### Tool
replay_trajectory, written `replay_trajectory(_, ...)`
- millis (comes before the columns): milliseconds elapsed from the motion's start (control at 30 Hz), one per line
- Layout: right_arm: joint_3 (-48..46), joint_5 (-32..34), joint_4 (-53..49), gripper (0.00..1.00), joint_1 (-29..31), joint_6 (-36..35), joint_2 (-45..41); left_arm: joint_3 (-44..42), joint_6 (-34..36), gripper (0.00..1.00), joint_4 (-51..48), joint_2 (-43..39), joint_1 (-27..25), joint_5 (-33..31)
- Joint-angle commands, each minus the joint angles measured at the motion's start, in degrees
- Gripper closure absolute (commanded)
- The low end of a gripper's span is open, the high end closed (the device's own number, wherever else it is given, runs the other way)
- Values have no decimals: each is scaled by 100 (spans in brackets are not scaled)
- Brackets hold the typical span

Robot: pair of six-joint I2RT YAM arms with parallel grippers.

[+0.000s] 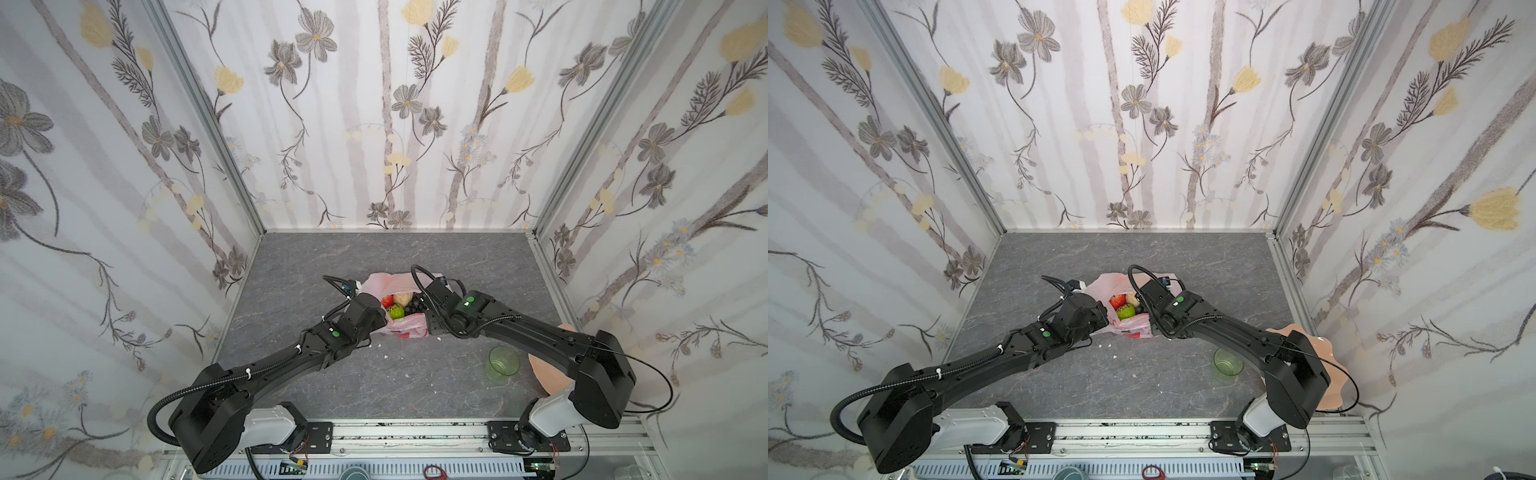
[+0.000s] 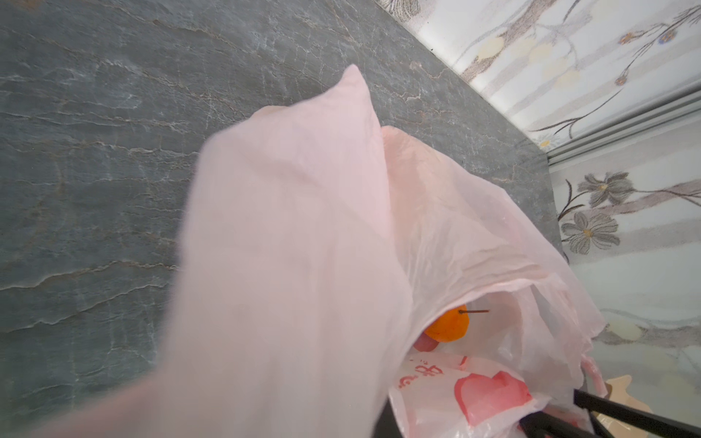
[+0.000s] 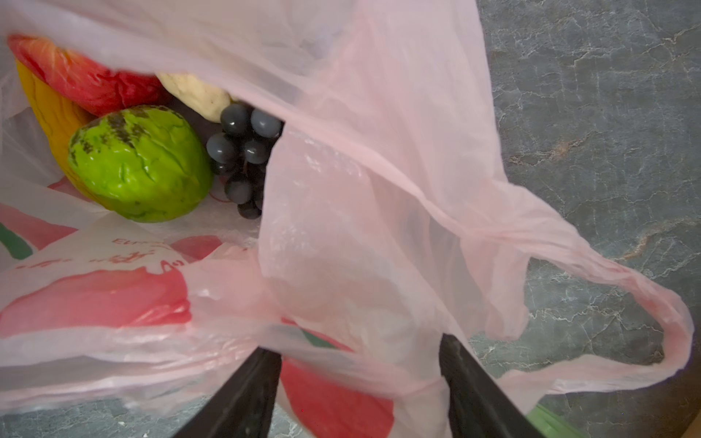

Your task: Take the fake fruits out of the plastic bag

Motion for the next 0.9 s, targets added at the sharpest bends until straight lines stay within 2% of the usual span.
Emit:
replay_trajectory(0, 304, 299, 142, 30, 2, 63, 17, -69, 34, 100, 176, -88, 11, 31)
replay_trajectory(67, 520, 322, 159, 29, -7, 48, 25, -122, 9, 100, 193, -95, 18, 68)
replay_trajectory(133, 635, 32, 335, 25, -72, 41, -1, -164, 7, 100, 217, -112, 20, 106)
replay_trajectory(400, 387, -326, 978, 22, -543, 268, -118, -263, 7, 100, 245, -209, 20, 119)
replay_trajectory(500, 360, -305, 959, 33, -567, 241, 157, -263, 24, 100, 246, -192, 18, 137)
replay_trajectory(567, 275, -297, 953, 34, -540, 281, 298, -263, 33, 100, 246, -183, 15, 129)
replay_trajectory(767, -184, -16, 1108, 22, -548, 416, 437, -309, 24, 100, 246, -196, 34, 120)
replay_trajectory(867, -144, 5, 1231, 20, -649, 301, 679, -351, 38, 100, 246, -214, 61, 119)
